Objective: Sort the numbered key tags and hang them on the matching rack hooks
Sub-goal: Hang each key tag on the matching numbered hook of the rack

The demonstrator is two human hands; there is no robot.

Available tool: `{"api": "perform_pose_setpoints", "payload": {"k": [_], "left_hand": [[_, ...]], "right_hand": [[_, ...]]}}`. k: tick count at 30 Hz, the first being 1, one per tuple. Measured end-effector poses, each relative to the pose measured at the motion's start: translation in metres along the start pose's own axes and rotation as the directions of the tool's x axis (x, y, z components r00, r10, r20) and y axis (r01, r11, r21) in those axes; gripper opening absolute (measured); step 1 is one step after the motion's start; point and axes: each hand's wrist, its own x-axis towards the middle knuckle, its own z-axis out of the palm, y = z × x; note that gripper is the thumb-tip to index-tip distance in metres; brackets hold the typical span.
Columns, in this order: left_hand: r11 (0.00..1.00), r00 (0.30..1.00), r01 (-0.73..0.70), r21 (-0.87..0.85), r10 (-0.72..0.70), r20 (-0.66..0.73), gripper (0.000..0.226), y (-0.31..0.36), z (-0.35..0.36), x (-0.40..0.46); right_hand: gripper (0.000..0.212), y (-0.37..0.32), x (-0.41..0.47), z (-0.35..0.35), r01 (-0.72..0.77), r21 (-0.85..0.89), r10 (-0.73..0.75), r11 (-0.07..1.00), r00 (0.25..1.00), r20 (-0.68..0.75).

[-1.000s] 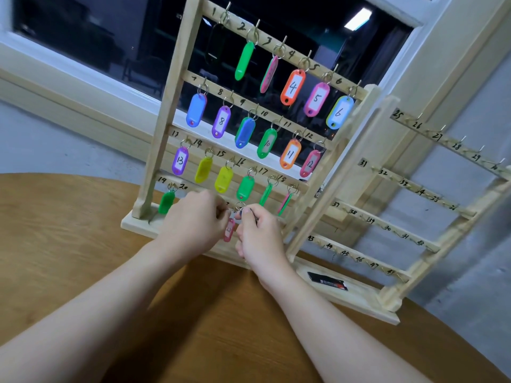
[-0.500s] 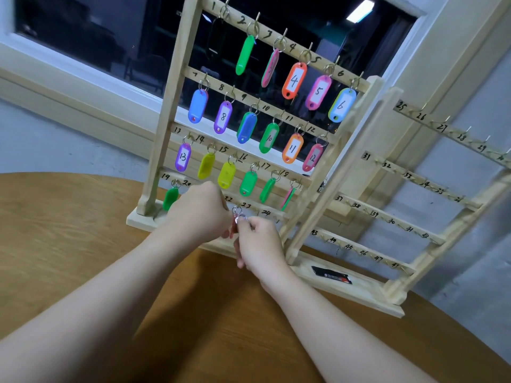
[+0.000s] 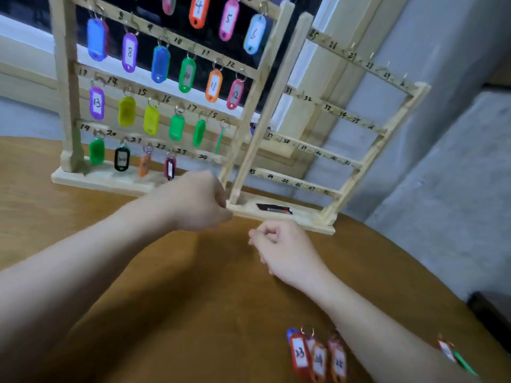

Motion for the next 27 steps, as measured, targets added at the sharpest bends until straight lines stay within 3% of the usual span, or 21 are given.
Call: {"api": "perform_pose_setpoints", "payload": {"k": [4,8,10,13,16,21,27], "left_hand": [[0.987,0.956,-0.157,-0.034,0.160,0.246,0.020,0.024,0.056,-0.013],[0.940,0.871,-0.252,-0.232,0.325,0.368,0.007,0.033,0.087,-0.025],[0.915,0.849,-0.273,-0.296,0.374,0.374,0.006,0.037,0.099,-0.031],[0.900,0.849,-0.274,-0.339,0.392,0.354,0.020,0.039,0.108,-0.037],[0.868,0.798,-0.281,-0.410,0.449,0.403,0.028,0.041,0.114,-0.044],[0.870,0.785,-0.424,-0.251,0.491,0.378,0.032,0.042,0.126,-0.049],[0.851,0.776,-0.468,-0.238,0.524,0.350,0.024,0.041,0.129,-0.046]], "right_hand": [[0.032,0.032,-0.048,-0.025,-0.064,-0.074,0.062,0.995,0.998,-0.030],[0.030,0.053,-0.090,-0.037,-0.176,-0.150,0.174,0.973,0.984,-0.032],[0.029,0.062,-0.110,-0.038,-0.202,-0.213,0.194,0.956,0.979,-0.056],[0.026,0.067,-0.132,-0.037,-0.199,-0.295,0.194,0.934,0.980,-0.047],[0.023,0.068,-0.140,-0.033,-0.172,-0.302,0.172,0.938,0.985,-0.027],[0.016,0.066,-0.144,-0.028,-0.147,-0.259,0.138,0.955,0.989,-0.052],[0.019,0.060,-0.146,-0.025,-0.124,-0.241,0.124,0.963,0.992,-0.014]]}}
